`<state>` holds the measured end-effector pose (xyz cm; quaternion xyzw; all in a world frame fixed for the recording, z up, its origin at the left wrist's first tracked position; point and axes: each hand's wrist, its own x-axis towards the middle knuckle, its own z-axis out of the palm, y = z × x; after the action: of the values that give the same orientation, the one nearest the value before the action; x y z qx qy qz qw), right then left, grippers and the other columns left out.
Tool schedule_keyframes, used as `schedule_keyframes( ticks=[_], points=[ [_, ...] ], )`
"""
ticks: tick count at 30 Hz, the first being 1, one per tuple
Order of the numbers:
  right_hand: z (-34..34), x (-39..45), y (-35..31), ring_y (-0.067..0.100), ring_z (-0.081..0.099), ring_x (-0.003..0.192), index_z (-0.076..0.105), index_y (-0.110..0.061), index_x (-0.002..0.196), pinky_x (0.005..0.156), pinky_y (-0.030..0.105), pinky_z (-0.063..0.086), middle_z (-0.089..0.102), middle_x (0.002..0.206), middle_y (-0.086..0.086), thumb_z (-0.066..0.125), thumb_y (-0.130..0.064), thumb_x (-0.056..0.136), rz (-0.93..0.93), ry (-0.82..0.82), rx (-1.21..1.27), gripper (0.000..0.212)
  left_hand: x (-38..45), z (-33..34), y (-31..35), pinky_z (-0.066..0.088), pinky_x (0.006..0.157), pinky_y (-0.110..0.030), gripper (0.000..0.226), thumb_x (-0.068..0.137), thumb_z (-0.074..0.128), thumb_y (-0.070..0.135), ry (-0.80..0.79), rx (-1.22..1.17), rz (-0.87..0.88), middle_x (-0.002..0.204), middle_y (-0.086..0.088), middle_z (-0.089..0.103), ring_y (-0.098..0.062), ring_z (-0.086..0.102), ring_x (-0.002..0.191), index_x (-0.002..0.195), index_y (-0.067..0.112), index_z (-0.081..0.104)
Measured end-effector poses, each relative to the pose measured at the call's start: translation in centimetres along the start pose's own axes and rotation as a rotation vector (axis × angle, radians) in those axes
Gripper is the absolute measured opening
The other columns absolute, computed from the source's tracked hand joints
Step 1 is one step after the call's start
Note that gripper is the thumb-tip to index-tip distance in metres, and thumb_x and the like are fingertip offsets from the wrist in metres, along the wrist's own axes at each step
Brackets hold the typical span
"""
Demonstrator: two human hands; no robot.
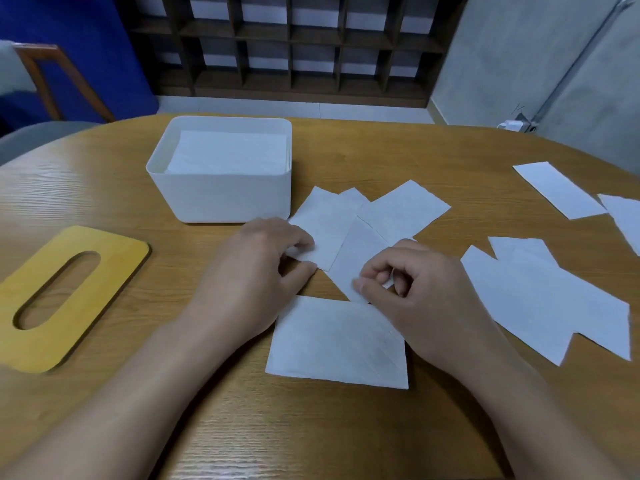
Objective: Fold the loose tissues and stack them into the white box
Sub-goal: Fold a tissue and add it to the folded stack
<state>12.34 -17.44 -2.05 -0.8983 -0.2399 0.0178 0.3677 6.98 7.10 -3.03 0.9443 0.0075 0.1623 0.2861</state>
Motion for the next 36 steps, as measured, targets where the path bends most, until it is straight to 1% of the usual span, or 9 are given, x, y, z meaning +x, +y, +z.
schedule_keyframes(
  ticks=[9,14,20,23,27,29,31,34,36],
  points=[
    [0.7,0.0,0.2,0.01,0.061,0.077,0.076,-0.035,0.085,0.066,0.021,0.044,0.062,0.081,-0.014,0.081,-0.038,0.095,-0.011,0.007,-0.021,0.012,0.6,1.1,0.0,0.056,0.075,-0.045,0.008,0.1,0.076,0.021,0.001,0.042,0.067,0.093,0.014,0.067,-0.011,0.061,0.09,0.094,0.027,0.077],
    [0.8,0.0,0.1,0.01,0.061,0.086,0.077,-0.033,0.098,0.07,0.015,0.041,0.065,0.094,-0.016,0.08,-0.032,0.097,-0.049,0.09,-0.047,0.004,0.4,0.5,0.2,0.041,0.074,-0.016,0.01,0.104,0.073,0.021,0.099,-0.054,0.0,0.089,0.021,0.061,0.001,0.054,0.088,0.098,0.028,0.072],
    [0.5,0.2,-0.3,0.006,0.055,0.132,0.061,-0.032,0.147,0.101,0.02,0.046,0.056,0.143,-0.018,0.077,-0.031,0.099,-0.071,0.213,-0.01,0.051,-0.3,-1.0,1.6,0.032,0.06,-0.019,0.009,0.107,0.069,0.026,0.129,-0.179,-0.013,0.073,0.011,0.058,-0.004,0.052,0.068,0.1,0.032,0.071],
    [0.1,0.2,-0.9,0.002,0.034,0.155,0.042,-0.035,0.164,0.118,0.02,0.032,0.04,0.165,-0.02,0.077,-0.027,0.1,-0.11,0.207,-0.024,0.074,-0.7,-1.4,1.9,0.04,0.058,-0.029,0.008,0.109,0.065,0.028,0.083,-0.16,0.043,0.069,0.007,0.061,-0.014,0.057,0.065,0.104,0.032,0.069],
    [0.2,0.3,-0.7,0.014,0.023,0.165,0.045,-0.027,0.164,0.131,0.047,0.022,0.031,0.176,-0.009,0.076,-0.025,0.101,-0.216,0.265,-0.184,0.071,-1.5,-1.8,2.4,0.051,0.07,-0.036,0.009,0.111,0.064,0.022,0.06,-0.19,0.112,0.082,0.012,0.07,-0.015,0.067,0.079,0.107,0.03,0.068],
    [0.4,0.3,-0.3,0.014,0.034,0.159,0.063,-0.025,0.148,0.13,0.05,0.024,0.049,0.165,-0.009,0.076,-0.022,0.101,-0.251,0.322,-0.203,0.048,-1.8,-1.7,2.4,0.056,0.078,-0.04,0.01,0.109,0.067,0.015,0.042,-0.32,0.108,0.095,0.011,0.075,-0.018,0.073,0.092,0.11,0.025,0.068],
    [0.2,0.1,-0.2,0.004,0.054,0.138,0.074,-0.027,0.126,0.121,0.046,0.037,0.068,0.136,-0.019,0.075,-0.02,0.103,-0.22,0.374,-0.125,0.025,-2.0,-1.6,2.3,0.059,0.086,-0.043,0.023,0.102,0.073,0.006,0.034,-0.451,0.088,0.102,0.006,0.074,-0.023,0.074,0.101,0.117,0.021,0.066],
    [-0.6,-0.3,-0.6,0.006,0.071,0.102,0.077,-0.033,0.112,0.086,0.032,0.055,0.076,0.107,-0.025,0.072,-0.024,0.105,-0.091,0.338,0.127,0.013,-2.1,-1.5,2.3,0.058,0.079,-0.04,0.034,0.094,0.083,0.013,0.037,-0.457,0.024,0.094,0.004,0.07,-0.021,0.069,0.088,0.12,0.026,0.067],
    [-1.1,-0.5,-0.8,0.02,0.068,0.075,0.078,-0.034,0.105,0.066,0.034,0.053,0.078,0.098,-0.016,0.073,-0.024,0.103,-0.069,0.298,0.243,0.011,-2.1,-1.6,2.2,0.049,0.066,-0.03,0.013,0.097,0.083,0.024,0.052,-0.456,-0.037,0.078,0.003,0.064,-0.015,0.06,0.071,0.103,0.024,0.071]
  ],
)
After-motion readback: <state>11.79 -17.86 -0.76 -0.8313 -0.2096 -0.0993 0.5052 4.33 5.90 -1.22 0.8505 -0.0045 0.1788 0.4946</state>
